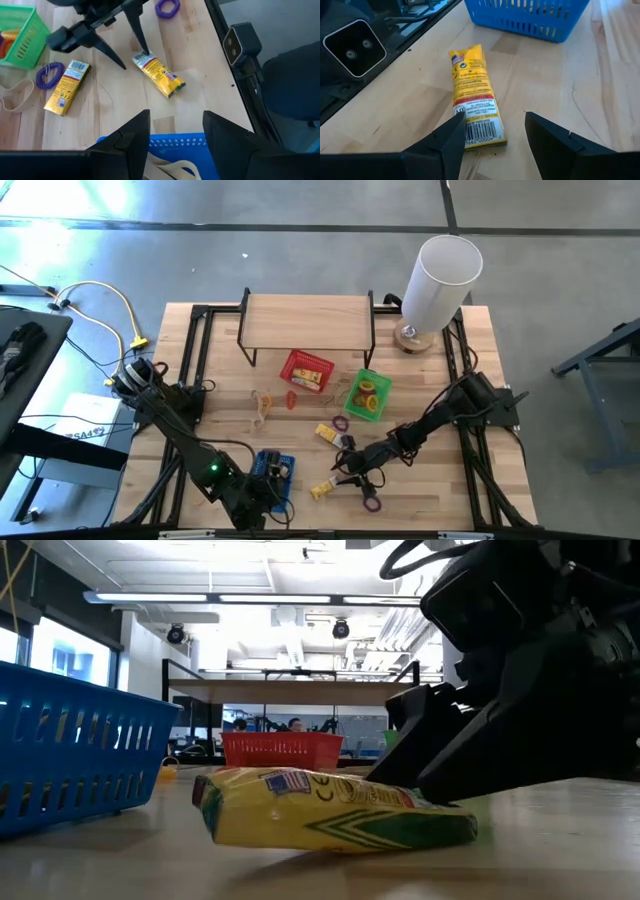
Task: Pick & Place Office Desk Supplies
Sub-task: Put the yellow crayon box into the red bin
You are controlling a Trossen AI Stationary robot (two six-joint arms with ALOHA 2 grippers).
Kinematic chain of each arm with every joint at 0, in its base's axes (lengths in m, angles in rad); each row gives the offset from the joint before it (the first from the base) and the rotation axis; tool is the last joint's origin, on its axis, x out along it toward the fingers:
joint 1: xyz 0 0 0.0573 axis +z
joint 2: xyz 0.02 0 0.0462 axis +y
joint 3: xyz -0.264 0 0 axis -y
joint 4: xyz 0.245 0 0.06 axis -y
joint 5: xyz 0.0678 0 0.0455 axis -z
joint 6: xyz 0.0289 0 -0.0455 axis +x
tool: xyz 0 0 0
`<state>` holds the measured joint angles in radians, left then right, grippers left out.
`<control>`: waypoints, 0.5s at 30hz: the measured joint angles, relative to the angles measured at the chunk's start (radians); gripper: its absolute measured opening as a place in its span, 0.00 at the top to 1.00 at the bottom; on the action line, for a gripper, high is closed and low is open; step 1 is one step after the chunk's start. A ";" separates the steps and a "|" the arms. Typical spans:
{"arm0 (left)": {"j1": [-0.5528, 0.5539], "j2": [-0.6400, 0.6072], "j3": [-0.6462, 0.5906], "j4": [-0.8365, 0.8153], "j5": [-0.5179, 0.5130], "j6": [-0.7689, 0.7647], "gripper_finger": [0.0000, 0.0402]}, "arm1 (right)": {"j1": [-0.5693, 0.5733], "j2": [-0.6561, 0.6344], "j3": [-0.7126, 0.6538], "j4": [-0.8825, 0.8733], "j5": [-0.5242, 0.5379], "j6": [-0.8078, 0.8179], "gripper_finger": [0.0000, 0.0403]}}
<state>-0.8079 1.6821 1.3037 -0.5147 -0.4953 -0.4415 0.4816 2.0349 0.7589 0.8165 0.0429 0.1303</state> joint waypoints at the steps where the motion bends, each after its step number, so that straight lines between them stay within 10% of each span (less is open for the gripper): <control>1: 0.001 0.000 0.000 0.000 0.000 0.004 0.57 | 0.000 0.002 0.000 0.000 0.000 0.001 0.52; 15: -0.025 0.000 0.000 0.000 0.001 -0.045 0.57 | 0.008 0.004 -0.001 0.050 -0.068 0.037 0.52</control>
<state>-0.8329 1.6821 1.3037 -0.5144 -0.4947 -0.4866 0.4896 2.0392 0.7578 0.8665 -0.0248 0.1669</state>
